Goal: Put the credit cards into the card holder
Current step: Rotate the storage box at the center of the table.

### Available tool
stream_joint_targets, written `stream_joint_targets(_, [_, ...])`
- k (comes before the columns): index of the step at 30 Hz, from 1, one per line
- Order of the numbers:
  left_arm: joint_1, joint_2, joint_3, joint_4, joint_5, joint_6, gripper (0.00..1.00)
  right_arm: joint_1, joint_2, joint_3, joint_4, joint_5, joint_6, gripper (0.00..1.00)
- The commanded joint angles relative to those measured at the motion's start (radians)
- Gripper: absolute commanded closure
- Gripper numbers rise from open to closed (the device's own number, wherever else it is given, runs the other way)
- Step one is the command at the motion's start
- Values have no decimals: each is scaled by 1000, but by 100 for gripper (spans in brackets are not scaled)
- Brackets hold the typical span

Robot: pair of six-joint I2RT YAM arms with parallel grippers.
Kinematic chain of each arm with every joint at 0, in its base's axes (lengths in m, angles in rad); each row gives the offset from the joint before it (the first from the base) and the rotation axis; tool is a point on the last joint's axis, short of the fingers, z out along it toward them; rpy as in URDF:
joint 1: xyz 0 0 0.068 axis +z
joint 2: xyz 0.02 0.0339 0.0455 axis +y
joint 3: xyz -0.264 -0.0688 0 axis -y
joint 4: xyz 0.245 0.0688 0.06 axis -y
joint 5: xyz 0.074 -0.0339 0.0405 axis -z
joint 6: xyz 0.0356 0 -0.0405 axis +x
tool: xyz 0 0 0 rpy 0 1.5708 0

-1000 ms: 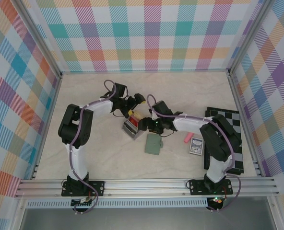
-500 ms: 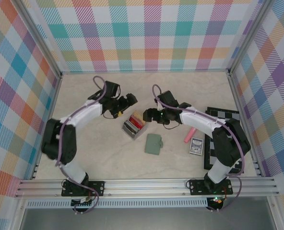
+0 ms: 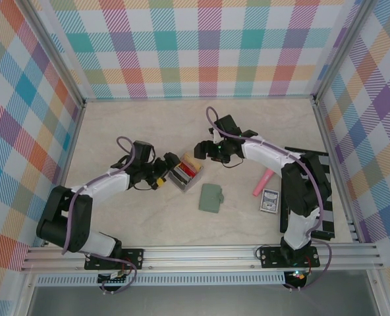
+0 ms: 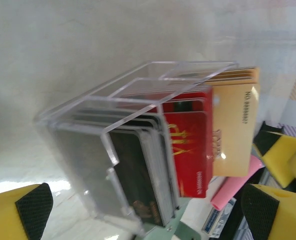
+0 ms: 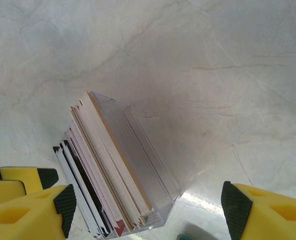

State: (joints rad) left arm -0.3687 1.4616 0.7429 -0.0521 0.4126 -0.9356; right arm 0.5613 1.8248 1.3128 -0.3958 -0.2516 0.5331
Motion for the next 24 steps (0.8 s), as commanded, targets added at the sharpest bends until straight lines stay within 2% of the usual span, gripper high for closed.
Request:
stream_joint_targets(1, [-20, 57, 22, 145, 42, -51, 1, -16, 11, 16, -20, -36, -12, 21])
stream_joint_targets(9, [-46, 189, 108, 205, 85, -49, 1, -87, -36, -60, 4, -67, 26, 21])
stream_joint_targets(17, [-82, 303, 231, 198, 126, -39, 2, -141, -127, -146, -33, -1, 23, 22])
stream_joint_targets(20, [-90, 301, 241, 170, 107, -30, 3, -141, -156, -133, -90, 38, -13, 23])
stream_joint_targets(24, [-90, 248, 230, 68, 41, 17, 4, -129, -179, -113, -138, 29, -36, 28])
